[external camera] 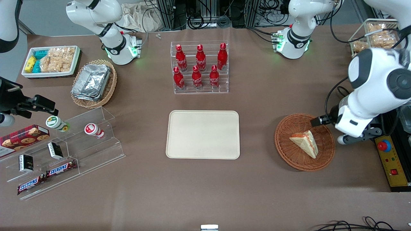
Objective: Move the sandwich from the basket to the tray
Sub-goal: 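Lower the left gripper over the wrapped sandwich in the wicker basket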
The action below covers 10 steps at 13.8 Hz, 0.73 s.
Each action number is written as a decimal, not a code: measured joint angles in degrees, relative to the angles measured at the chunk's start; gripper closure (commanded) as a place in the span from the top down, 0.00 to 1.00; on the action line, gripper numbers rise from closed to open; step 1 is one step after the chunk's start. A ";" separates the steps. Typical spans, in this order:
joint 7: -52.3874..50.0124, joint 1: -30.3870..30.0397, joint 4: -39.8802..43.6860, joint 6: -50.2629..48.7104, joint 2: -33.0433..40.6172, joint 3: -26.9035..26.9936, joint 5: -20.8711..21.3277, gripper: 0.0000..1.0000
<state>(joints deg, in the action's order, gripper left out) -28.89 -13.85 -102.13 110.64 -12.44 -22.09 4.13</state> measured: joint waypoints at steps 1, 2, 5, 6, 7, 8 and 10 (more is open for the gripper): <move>-2.96 0.00 -0.44 1.08 -1.10 0.00 0.24 1.00; -4.82 0.00 -0.98 2.37 -2.08 0.00 0.78 1.00; -11.70 0.07 -2.90 6.67 -5.25 -0.01 4.81 1.00; -13.92 0.08 -3.17 8.24 -6.55 -0.01 5.88 1.00; -15.42 0.09 -3.28 9.60 -7.88 -0.01 6.47 1.00; -16.47 0.09 -3.30 10.48 -9.01 -0.01 6.83 1.00; -18.20 0.09 -3.30 11.52 -10.50 -0.01 7.20 1.00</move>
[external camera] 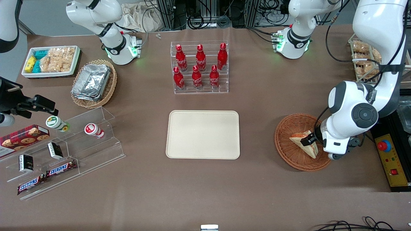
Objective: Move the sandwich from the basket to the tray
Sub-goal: 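Lower the left gripper over the wrapped sandwich in the wicker basket, then close the left gripper on the sandwich and lift it from the basket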
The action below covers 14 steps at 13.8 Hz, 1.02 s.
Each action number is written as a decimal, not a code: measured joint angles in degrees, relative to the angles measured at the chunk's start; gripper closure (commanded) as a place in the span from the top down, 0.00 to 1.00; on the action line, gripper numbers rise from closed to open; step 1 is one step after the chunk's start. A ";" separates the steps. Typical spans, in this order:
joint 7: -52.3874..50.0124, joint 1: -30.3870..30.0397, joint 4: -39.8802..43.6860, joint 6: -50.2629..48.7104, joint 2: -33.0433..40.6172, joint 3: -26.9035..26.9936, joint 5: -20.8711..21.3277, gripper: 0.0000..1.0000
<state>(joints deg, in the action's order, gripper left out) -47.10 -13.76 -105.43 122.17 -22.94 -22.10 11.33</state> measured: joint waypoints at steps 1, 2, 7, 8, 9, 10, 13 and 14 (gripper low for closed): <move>-0.41 0.00 0.00 0.46 -0.50 0.00 0.05 1.00; -0.64 0.00 -0.01 0.89 -0.95 0.02 0.10 1.00; -1.96 -0.12 -2.94 5.22 -2.21 0.35 2.72 1.00; -2.18 -0.13 -3.73 5.91 -2.26 0.46 2.77 1.00; -2.35 -0.12 -4.32 6.20 -2.27 0.70 2.78 1.00; -2.41 -0.13 -4.68 6.36 -2.27 1.12 2.80 1.00; -2.78 -0.19 -5.04 6.56 -2.45 1.80 2.80 1.00; -3.57 -0.17 -5.11 6.96 -2.68 1.79 2.80 1.00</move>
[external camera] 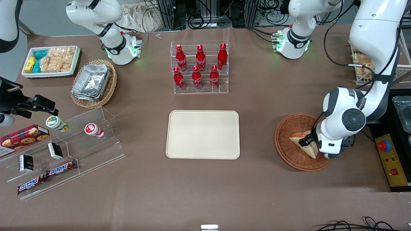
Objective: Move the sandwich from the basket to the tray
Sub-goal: 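Close the left gripper on the sandwich and lift it from the basket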
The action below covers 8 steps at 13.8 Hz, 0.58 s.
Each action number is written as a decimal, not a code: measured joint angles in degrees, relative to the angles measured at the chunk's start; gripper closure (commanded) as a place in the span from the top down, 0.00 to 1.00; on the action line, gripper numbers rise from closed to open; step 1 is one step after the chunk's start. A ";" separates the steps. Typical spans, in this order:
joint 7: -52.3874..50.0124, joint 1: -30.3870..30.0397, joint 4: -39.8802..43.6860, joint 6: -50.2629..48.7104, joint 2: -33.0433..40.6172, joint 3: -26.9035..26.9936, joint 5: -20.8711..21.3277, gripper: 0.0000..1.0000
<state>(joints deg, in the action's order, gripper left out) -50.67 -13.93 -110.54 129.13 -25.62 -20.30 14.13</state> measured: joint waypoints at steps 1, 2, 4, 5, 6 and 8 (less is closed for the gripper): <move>-1.02 0.06 -0.05 0.66 -0.40 -0.01 0.00 1.00; -2.02 0.13 -0.07 1.22 -0.92 -0.03 0.00 1.00; -3.09 0.19 -0.07 1.96 -1.87 -0.10 0.01 0.92; -3.27 0.19 -0.07 2.10 -2.08 -0.12 0.01 0.76; -3.46 0.19 -0.07 2.14 -2.12 -0.12 0.01 0.58; -5.25 0.19 -0.01 2.27 -2.14 -0.15 0.01 0.22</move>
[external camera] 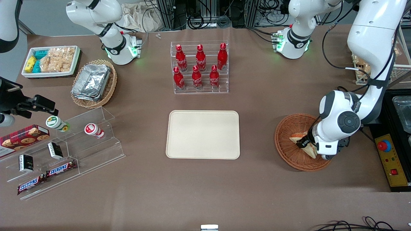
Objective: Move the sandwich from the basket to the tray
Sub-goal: 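Close the left gripper on the sandwich and lift it from the basket, then carry the held sandwich over to the cream tray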
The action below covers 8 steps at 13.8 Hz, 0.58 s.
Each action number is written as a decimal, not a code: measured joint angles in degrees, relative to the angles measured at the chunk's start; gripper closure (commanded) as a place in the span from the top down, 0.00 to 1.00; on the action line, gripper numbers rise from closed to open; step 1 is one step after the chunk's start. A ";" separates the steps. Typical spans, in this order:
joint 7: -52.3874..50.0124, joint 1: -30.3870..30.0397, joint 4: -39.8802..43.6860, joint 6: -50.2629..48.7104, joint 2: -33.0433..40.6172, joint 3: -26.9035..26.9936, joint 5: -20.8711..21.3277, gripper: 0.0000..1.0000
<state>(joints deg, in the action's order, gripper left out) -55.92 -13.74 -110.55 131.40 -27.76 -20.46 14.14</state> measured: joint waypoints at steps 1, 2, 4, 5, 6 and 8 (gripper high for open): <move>-1.82 0.03 0.19 0.12 -0.10 -0.03 0.00 0.05; -3.42 0.19 0.49 0.24 -0.28 -0.14 0.00 0.00; -5.59 0.87 0.93 0.32 -0.47 -0.18 0.01 0.00; -6.57 1.09 1.26 0.40 -0.49 -0.19 0.00 0.00; -7.81 1.23 1.95 0.43 -0.49 -0.22 0.00 0.00; -9.18 1.35 4.77 -1.50 -0.37 -0.66 0.00 0.00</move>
<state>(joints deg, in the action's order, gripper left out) -65.10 -12.38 -105.78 129.89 -28.13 -21.11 14.14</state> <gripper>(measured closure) 0.753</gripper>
